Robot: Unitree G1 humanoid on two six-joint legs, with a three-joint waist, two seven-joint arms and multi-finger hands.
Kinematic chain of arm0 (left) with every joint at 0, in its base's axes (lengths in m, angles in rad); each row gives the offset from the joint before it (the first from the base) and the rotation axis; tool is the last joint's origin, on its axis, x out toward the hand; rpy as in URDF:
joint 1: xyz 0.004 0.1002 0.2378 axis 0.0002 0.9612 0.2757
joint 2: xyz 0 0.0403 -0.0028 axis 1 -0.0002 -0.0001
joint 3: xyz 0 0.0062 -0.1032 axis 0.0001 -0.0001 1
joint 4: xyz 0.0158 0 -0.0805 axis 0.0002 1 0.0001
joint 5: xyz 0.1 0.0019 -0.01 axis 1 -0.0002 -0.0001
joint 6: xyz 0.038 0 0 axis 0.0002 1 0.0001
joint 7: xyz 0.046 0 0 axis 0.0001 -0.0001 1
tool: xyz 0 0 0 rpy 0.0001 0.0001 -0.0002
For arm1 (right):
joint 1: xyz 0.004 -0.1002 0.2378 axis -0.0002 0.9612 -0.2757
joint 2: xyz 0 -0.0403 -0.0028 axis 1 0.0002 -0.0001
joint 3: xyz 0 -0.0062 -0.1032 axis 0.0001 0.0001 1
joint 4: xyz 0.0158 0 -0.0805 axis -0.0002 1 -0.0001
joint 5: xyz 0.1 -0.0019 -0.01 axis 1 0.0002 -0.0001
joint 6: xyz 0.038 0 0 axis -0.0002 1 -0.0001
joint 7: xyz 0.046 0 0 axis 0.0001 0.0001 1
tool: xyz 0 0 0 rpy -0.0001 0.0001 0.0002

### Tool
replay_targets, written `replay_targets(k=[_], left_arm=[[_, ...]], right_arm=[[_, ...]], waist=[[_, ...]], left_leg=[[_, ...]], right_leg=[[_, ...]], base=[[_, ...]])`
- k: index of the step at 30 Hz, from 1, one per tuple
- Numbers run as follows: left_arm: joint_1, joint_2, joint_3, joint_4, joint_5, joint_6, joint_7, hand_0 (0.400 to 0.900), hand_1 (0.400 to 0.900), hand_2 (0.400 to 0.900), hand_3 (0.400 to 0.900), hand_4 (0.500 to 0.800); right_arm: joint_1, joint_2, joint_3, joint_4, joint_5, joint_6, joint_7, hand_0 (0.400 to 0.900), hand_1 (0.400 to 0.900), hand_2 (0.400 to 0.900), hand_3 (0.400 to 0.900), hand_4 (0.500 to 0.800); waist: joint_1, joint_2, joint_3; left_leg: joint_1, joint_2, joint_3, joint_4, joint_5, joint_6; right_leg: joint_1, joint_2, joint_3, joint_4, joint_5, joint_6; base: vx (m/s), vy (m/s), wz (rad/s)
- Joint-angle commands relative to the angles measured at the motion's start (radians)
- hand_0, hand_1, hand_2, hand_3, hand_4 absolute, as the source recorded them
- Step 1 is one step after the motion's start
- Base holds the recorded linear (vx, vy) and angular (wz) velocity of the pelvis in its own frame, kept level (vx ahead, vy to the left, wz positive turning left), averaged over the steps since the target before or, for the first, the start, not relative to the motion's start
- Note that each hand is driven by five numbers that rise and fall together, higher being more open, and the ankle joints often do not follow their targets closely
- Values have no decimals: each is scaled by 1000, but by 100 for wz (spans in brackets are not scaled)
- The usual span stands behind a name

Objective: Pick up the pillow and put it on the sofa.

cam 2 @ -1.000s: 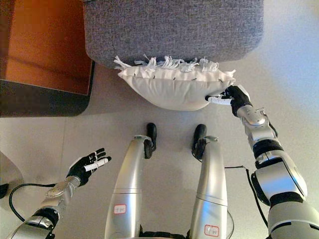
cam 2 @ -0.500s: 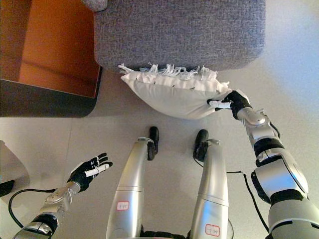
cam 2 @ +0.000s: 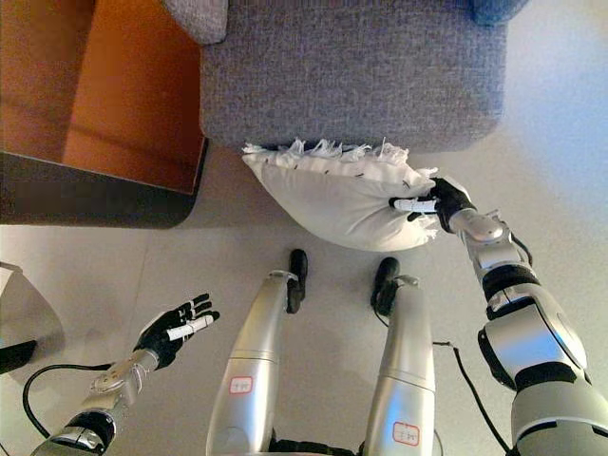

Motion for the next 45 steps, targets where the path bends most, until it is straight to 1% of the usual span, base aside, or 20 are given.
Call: replay_targets(k=[1,2,3,5,7,8,10,12,14,16,20,21,24,25,29,32,35,38,42,45], left_arm=[[76,16,12,5,-15,-19,20,900,900,900,900,800],[75,14,12,9,-11,-15,21,900,900,900,900,800],[70,10,17,9,-8,-10,27,900,900,900,900,800],[68,2,24,20,6,-4,33,900,900,900,900,800],[64,-2,32,27,26,15,43,900,900,900,900,800],[65,-4,34,36,36,25,47,900,900,900,900,800],[68,-5,39,61,58,40,45,900,900,900,900,800],[77,-11,45,88,75,55,51,900,900,900,900,800],[89,-18,61,126,99,58,52,900,900,900,900,800],[104,-31,79,151,132,73,69,900,900,900,900,800],[148,-40,128,165,181,136,92,900,900,900,900,800],[158,-42,140,165,190,152,98,900,900,900,900,800],[171,-37,158,170,208,199,107,900,900,900,900,800],[174,-37,163,175,212,207,110,900,900,900,900,800],[185,-48,177,197,227,225,126,900,900,900,900,800],[182,-52,180,219,232,222,132,900,900,900,900,800],[184,-55,171,233,234,214,140,900,900,900,900,800],[191,-56,171,236,224,213,153,900,900,900,900,800],[187,-47,161,230,197,232,168,900,900,900,900,800],[193,-40,159,234,181,233,163,900,900,900,900,800]], right_arm=[[-79,-27,-38,-40,-20,-95,-20,400,400,400,400,500],[-69,-26,-38,-42,-31,-88,-31,400,400,400,400,500],[-62,-24,-41,-48,-43,-83,-44,400,400,400,400,500],[-38,-22,-49,-52,-56,-81,-53,400,400,400,400,500],[-11,-22,-57,-65,-93,-74,-64,400,400,400,400,500],[12,-23,-58,-77,-100,-69,-67,400,400,400,400,500],[53,-29,-59,-103,-134,-36,-76,400,400,400,400,500],[90,-40,-63,-137,-157,-9,-49,400,400,400,400,500],[125,-46,-57,-172,-194,15,-41,400,400,400,400,500],[166,-51,-57,-234,-225,49,-20,400,400,400,400,500],[250,-101,-64,-416,-287,112,53,400,400,400,400,500],[258,-119,-63,-455,-288,121,77,400,400,400,400,500],[259,-169,-63,-578,-310,163,113,400,400,400,400,500],[252,-188,-62,-612,-307,169,125,400,400,400,400,500],[161,-261,-42,-692,-327,166,157,400,400,400,400,500],[43,-296,9,-681,-321,158,161,400,400,400,400,500],[-139,-323,98,-627,-287,159,167,400,400,400,400,500],[-262,-319,170,-587,-273,157,164,400,400,400,400,500],[-376,-308,244,-521,-266,155,156,400,400,400,400,500],[-466,-286,298,-429,-233,148,151,400,400,400,400,500]], waist=[[-21,42,1],[-24,39,1],[-24,37,1],[-26,30,1],[-28,19,0],[-29,11,-14],[-30,-9,-47],[-30,-31,-86],[-31,-55,-124],[-33,-83,-167],[-45,-131,-275],[-50,-139,-296],[-67,-164,-361],[-71,-169,-377],[-82,-185,-441],[-83,-197,-468],[-71,-208,-490],[-63,-211,-500],[-49,-216,-507],[-32,-222,-514]], left_leg=[[112,3,78,-120,19,43],[147,-1,75,-121,-15,35],[167,2,82,-174,32,38],[223,2,86,-223,43,33],[288,1,87,-279,57,30],[321,0,86,-313,66,28],[385,-6,85,-369,77,28],[456,-12,85,-428,87,28],[524,-13,98,-485,97,29],[597,-11,111,-538,105,30],[744,4,141,-649,116,30],[777,5,148,-674,117,31],[839,18,171,-717,120,30],[855,22,177,-728,120,30],[917,37,201,-778,125,25],[946,47,216,-804,129,20],[973,61,231,-830,134,11],[986,67,239,-843,139,5],[993,70,239,-859,148,2],[996,74,237,-880,163,-3]], right_leg=[[176,49,-11,-164,6,30],[211,49,-3,-166,-28,40],[233,53,-13,-218,14,32],[294,55,-16,-271,21,36],[364,58,-17,-331,32,41],[400,57,-21,-370,41,45],[469,47,-34,-450,63,58],[547,39,-49,-530,84,72],[621,29,-62,-606,105,88],[701,15,-79,-674,125,106],[860,9,-101,-809,166,144],[891,12,-97,-836,172,150],[945,7,-93,-877,193,170],[957,4,-91,-887,198,175],[996,-5,-94,-916,216,196],[1011,-13,-98,-936,229,209],[1032,-24,-118,-959,245,224],[1044,-31,-128,-974,257,231],[1054,-38,-148,-988,268,238],[1065,-39,-167,-1006,275,239]], base=[[-27,59,-8],[-37,56,-9],[-44,71,-12],[-80,73,-13],[-22,77,-11],[13,85,-9],[54,96,-11],[101,124,-25],[123,127,-32],[157,99,-30],[201,77,-29],[201,64,-20],[154,50,-14],[135,43,-17],[84,32,-20],[22,-7,-19],[5,-16,-10],[-2,2,-3],[-4,1,1],[1,6,8]])
